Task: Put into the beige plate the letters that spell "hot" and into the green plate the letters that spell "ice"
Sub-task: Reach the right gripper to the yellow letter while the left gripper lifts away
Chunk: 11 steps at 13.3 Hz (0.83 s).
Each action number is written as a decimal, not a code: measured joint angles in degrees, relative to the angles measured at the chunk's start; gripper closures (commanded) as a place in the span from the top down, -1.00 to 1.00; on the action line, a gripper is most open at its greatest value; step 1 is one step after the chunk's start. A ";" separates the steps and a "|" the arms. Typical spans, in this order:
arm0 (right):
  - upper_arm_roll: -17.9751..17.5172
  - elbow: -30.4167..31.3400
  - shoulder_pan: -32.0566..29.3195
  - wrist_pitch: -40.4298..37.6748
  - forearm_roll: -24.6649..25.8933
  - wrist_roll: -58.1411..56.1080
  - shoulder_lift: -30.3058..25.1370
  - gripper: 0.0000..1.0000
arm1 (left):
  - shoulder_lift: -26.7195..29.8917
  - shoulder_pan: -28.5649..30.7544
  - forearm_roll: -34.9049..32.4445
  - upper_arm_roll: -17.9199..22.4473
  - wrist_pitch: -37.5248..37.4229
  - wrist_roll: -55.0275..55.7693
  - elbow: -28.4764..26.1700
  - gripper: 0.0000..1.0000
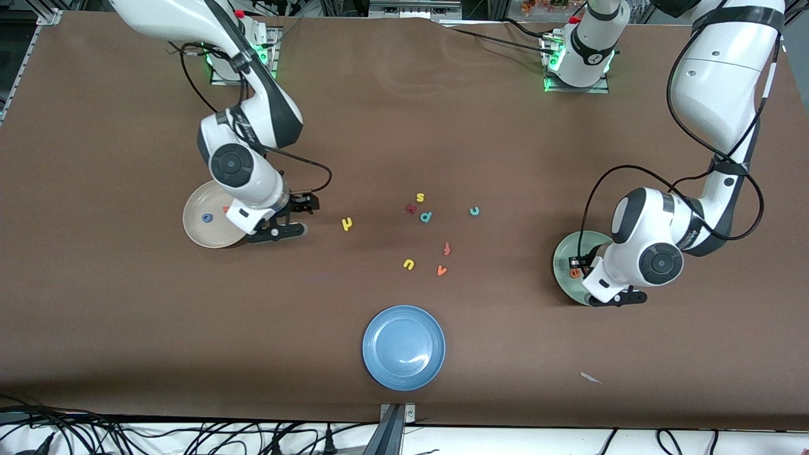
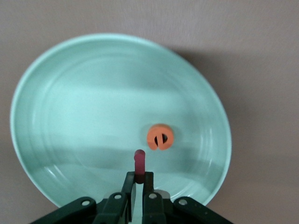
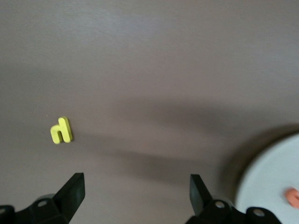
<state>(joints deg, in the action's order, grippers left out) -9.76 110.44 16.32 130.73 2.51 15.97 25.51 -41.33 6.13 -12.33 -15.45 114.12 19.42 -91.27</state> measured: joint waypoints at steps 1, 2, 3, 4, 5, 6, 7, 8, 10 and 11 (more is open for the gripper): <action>0.00 -0.14 0.61 1.75 0.00 0.00 1.28 0.99 | -0.02 0.08 0.00 0.03 -0.20 0.00 -0.59 -0.87; 0.00 -0.29 1.23 3.42 0.00 0.00 2.43 0.99 | -0.07 0.24 0.00 0.05 -0.45 0.00 -0.80 -0.78; 0.00 -0.38 1.91 5.07 0.00 0.00 3.43 0.99 | -0.10 0.40 0.00 0.05 -0.52 0.00 -0.82 -0.64; 0.00 -0.40 2.67 6.68 0.00 0.00 4.28 0.99 | -0.10 0.52 0.00 0.05 -0.53 0.00 -0.82 -0.13; 0.00 -0.41 3.45 8.40 0.00 0.00 5.08 0.99 | -0.10 0.65 0.00 0.05 -0.55 0.00 -0.82 0.86; -0.01 -0.42 4.33 10.19 -0.01 0.22 5.95 0.99 | -0.10 0.75 0.00 0.05 -0.57 0.00 -0.81 1.00; -0.01 -0.42 5.28 12.01 0.00 1.20 6.84 0.99 | -0.10 0.80 0.00 0.05 -0.58 0.00 -0.78 1.00; -0.01 -0.43 6.18 13.56 0.00 2.24 7.63 0.99 | -0.06 0.80 0.00 0.01 -0.58 0.00 -0.63 1.00; -0.01 -0.44 7.56 15.37 0.01 3.08 8.88 0.98 | 0.39 0.67 0.00 -0.40 -0.57 0.00 0.15 1.00; -0.01 -0.46 7.92 15.81 0.01 3.23 9.30 0.97 | 0.64 0.42 0.00 -0.69 -0.57 0.00 1.05 1.00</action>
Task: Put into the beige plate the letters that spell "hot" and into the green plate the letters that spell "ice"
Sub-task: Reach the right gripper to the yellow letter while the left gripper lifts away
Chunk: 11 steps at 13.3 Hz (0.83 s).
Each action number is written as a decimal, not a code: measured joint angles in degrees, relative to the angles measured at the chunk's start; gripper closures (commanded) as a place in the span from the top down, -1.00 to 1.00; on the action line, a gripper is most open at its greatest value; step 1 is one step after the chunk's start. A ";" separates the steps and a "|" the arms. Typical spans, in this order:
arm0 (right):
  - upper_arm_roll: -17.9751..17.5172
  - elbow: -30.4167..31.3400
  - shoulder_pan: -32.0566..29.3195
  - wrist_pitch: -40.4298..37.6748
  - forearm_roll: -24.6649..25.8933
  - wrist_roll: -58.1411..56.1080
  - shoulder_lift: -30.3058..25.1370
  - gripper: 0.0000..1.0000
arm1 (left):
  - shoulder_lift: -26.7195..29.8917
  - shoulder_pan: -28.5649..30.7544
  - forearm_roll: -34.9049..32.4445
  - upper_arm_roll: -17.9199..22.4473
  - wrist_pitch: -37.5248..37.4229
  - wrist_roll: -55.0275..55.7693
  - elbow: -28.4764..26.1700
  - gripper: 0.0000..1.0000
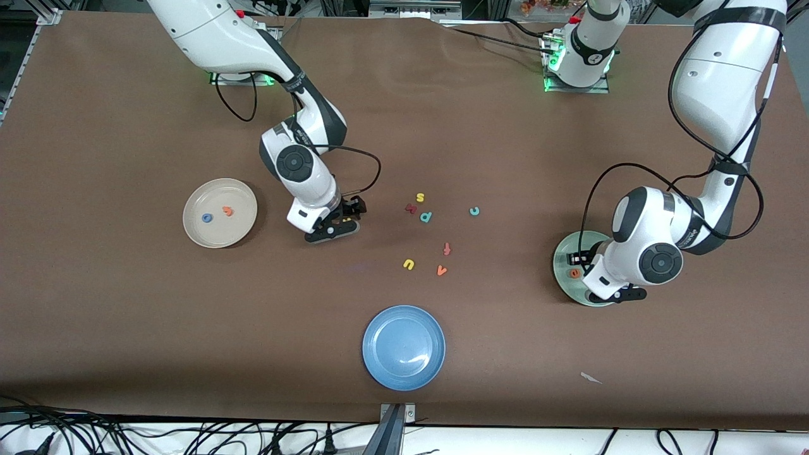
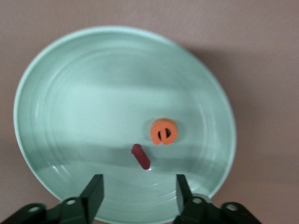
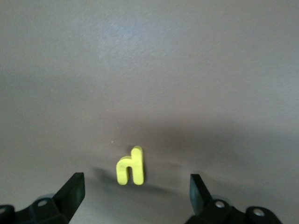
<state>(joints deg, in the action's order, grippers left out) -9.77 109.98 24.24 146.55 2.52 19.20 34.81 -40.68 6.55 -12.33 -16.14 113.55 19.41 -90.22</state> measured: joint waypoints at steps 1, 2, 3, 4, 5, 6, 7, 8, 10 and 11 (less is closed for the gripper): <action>0.01 0.00 0.19 0.70 0.00 0.08 0.40 0.90 | 0.28 -0.53 0.00 -0.27 0.00 0.00 0.90 1.00; 0.04 0.00 0.22 1.56 0.00 0.30 0.77 0.88 | 0.57 -1.29 0.00 -0.36 -0.08 0.00 1.60 1.00; 0.09 -0.01 0.22 2.19 0.00 0.82 1.07 0.72 | 0.71 -1.98 0.00 -0.38 -0.19 0.05 2.02 1.00; 0.13 -0.03 0.22 2.76 0.00 1.28 1.32 0.42 | 0.73 -2.32 0.00 -0.42 -0.23 0.03 2.14 1.00; 0.21 -0.09 0.22 2.95 0.03 1.41 1.43 0.29 | 0.71 -2.38 0.00 -0.52 -0.40 -0.26 2.06 1.00; 0.37 -0.27 0.21 2.95 0.03 1.46 1.41 0.13 | 0.69 -2.35 0.00 -0.51 -0.58 -0.87 2.02 1.00; 0.47 -0.42 0.22 2.94 0.03 1.54 1.42 0.01 | 0.69 -2.36 0.00 -0.52 -0.63 -1.27 2.02 1.00; 0.47 -0.43 0.22 2.94 0.03 1.57 1.43 0.01 | 0.68 -2.39 0.00 -0.55 -0.64 -1.52 2.02 1.00; 0.54 -0.51 0.22 2.94 0.03 1.66 1.43 0.01 | 0.68 -2.42 0.00 -1.03 -0.65 -1.88 2.02 1.00; 0.55 -0.51 0.22 2.94 0.03 1.72 1.43 0.01 | 0.68 -2.42 0.00 -1.74 -0.65 -1.89 2.02 1.00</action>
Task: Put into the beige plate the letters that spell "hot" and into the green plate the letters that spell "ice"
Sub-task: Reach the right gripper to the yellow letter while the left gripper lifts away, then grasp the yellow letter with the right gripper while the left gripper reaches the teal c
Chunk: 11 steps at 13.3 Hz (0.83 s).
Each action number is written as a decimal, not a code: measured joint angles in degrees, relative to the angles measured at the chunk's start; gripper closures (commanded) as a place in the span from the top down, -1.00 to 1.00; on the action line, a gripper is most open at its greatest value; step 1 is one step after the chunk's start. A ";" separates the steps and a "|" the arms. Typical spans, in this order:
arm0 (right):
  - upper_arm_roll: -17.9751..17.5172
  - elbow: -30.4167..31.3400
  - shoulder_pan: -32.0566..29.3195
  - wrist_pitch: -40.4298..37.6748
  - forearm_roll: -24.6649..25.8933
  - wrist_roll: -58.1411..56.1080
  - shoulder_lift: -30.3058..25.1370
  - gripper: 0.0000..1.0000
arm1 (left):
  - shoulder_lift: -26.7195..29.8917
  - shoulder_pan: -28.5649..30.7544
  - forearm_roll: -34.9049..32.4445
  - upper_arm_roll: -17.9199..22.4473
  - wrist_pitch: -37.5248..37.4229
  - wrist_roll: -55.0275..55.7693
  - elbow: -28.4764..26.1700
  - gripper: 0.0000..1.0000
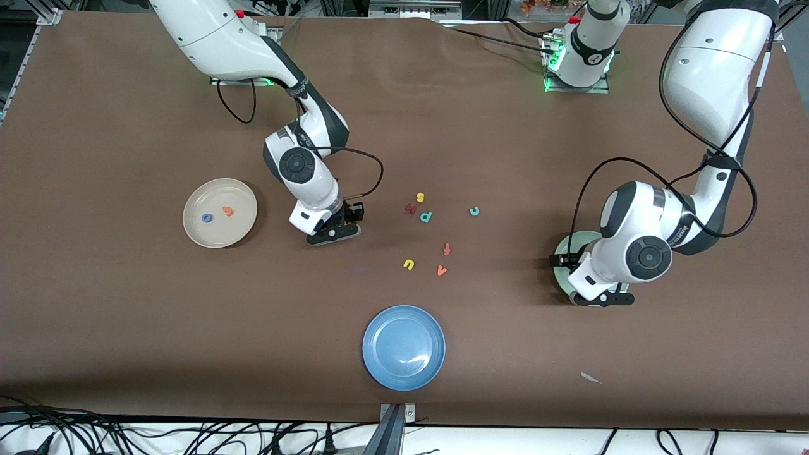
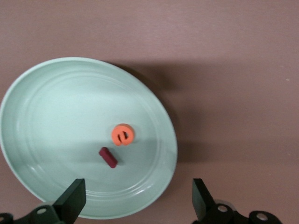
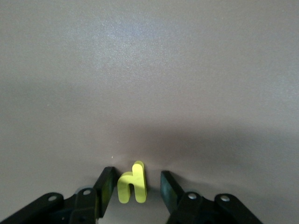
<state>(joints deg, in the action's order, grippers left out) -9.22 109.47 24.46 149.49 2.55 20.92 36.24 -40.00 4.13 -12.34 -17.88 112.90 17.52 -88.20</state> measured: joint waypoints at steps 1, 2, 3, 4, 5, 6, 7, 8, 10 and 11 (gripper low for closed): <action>0.00 -0.01 0.00 0.00 0.00 0.03 0.00 0.01 | 0.00 -0.05 0.00 -0.76 0.00 0.01 0.00 1.00; 0.00 -0.04 0.00 0.00 0.00 0.03 0.00 0.00 | 0.00 -0.11 0.00 -1.45 -0.01 0.03 0.00 1.00; 0.00 -0.08 0.00 0.00 0.00 0.05 0.00 -0.20 | 0.00 -0.17 0.00 -1.86 -0.03 0.03 0.00 1.00; 0.00 -0.08 0.00 0.00 0.00 0.08 0.00 -0.41 | 0.00 -0.17 0.00 -2.18 -0.05 0.02 0.00 1.00; 0.02 -0.14 0.00 0.04 0.00 0.08 0.00 -0.45 | 0.00 -0.13 0.00 -2.81 -0.11 0.03 -0.01 1.00; 0.00 -0.31 0.01 0.08 0.00 0.18 -0.06 -0.49 | 0.04 -0.12 0.00 -3.65 -0.25 0.18 -0.03 1.00; 0.00 -0.43 0.00 0.07 0.00 0.26 -0.08 -0.53 | 0.22 -0.14 0.00 -4.50 -0.46 0.46 -0.21 1.00; 0.00 -0.47 0.00 0.07 0.00 0.35 -0.09 -0.57 | 0.58 -0.16 0.00 -5.16 -0.67 0.97 -0.79 1.00; 0.01 -0.48 0.00 0.06 0.00 0.49 -0.09 -0.60 | 1.92 -0.13 0.00 -6.65 -0.76 2.45 -3.16 1.00; 0.02 -0.52 -0.02 0.06 0.00 0.65 -0.12 -0.60 | 2.80 -0.12 0.00 -7.74 -0.79 3.30 -4.73 1.00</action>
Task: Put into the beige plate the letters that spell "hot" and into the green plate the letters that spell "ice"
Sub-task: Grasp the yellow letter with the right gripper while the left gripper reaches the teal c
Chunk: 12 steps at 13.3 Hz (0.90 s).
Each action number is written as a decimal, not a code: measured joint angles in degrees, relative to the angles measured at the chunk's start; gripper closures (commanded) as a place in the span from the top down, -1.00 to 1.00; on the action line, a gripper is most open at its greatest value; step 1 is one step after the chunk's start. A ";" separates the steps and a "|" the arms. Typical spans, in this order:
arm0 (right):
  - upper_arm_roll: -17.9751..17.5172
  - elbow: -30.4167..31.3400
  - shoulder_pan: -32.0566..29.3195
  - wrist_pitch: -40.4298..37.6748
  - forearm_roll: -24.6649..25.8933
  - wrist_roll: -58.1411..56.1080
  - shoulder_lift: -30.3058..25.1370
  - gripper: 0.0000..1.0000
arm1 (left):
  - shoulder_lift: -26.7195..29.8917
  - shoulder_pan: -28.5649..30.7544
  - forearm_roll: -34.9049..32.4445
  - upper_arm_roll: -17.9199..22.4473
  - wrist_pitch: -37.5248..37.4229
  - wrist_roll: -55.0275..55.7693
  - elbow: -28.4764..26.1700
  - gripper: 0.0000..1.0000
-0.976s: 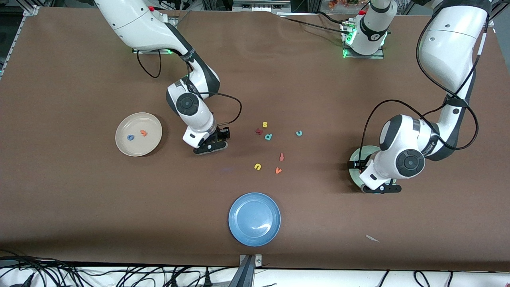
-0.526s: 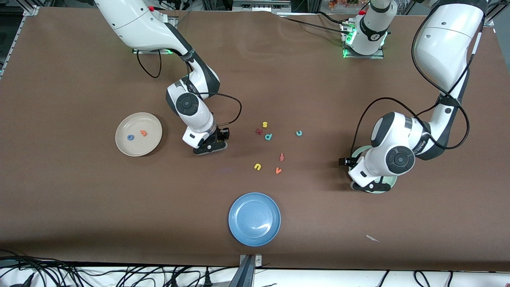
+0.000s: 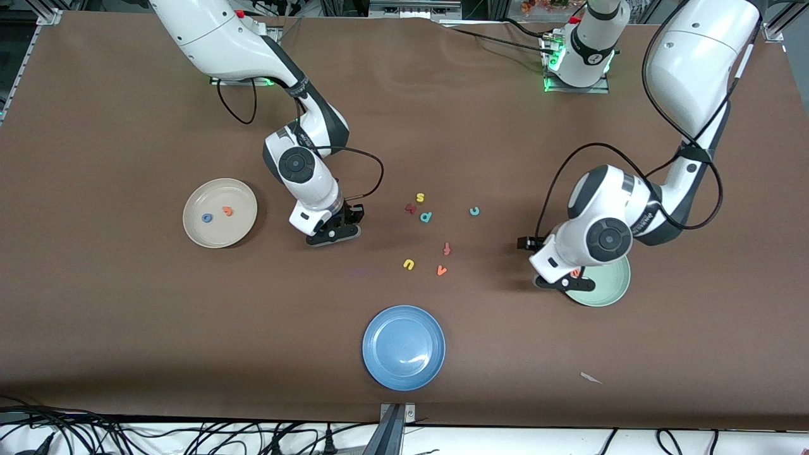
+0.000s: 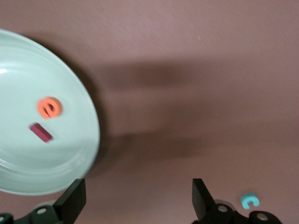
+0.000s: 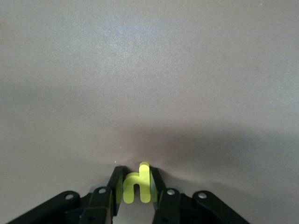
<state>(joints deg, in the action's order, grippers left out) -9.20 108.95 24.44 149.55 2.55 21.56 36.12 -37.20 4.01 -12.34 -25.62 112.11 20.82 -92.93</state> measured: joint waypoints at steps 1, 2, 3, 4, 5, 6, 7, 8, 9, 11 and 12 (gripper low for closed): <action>0.10 -0.11 -0.02 0.00 0.00 0.79 -0.03 -0.60 | 0.83 -0.02 0.00 -1.32 -0.01 1.43 -1.68 1.00; 0.47 -0.31 -0.04 -0.01 0.00 1.89 -0.04 -0.60 | 1.47 -0.07 0.00 -2.83 -0.01 3.42 -3.11 1.00; 0.92 -0.50 -0.07 -0.17 0.00 2.71 -0.16 -0.60 | 1.76 -0.17 0.00 -4.43 -0.01 5.70 -3.99 1.00; 1.48 -0.62 -0.09 -0.65 0.00 3.03 -0.56 -0.60 | 1.85 -0.32 0.00 -5.60 0.00 7.31 -4.43 1.00; 2.13 -0.72 -0.13 -1.69 0.00 3.10 -1.29 -0.60 | 1.88 -0.48 0.00 -6.14 0.04 8.16 -4.64 1.00; 2.85 -0.82 -0.15 -3.24 0.00 3.11 -2.22 -0.60 | 1.88 -0.53 0.00 -6.20 0.09 8.31 -4.72 1.00; 3.62 -0.87 -0.17 -4.88 0.00 3.11 -3.27 -0.60 | 1.87 -0.49 0.00 -6.10 0.12 8.55 -4.75 1.00; 4.55 -0.89 -0.18 -6.64 0.00 3.11 -4.38 -0.60 | 1.82 -0.42 0.00 -6.05 0.22 9.53 -4.75 1.00; 5.52 -0.90 -0.21 -8.55 0.00 3.10 -5.37 -0.60 | 1.72 -0.44 0.00 -6.08 0.55 10.53 -4.77 1.00; 7.73 -0.91 -0.24 -13.30 0.00 3.10 -7.12 -0.60 | 1.38 -1.40 0.00 -6.14 2.13 11.48 -4.87 1.00; 9.03 -0.92 -0.27 -16.14 0.01 3.10 -7.95 -0.60 | 1.27 -2.20 0.00 -6.15 3.06 11.79 -4.92 1.00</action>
<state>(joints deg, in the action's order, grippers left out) -0.17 108.03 24.18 133.41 2.55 24.67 28.17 -35.93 1.81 -12.33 -31.77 115.17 32.61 -97.85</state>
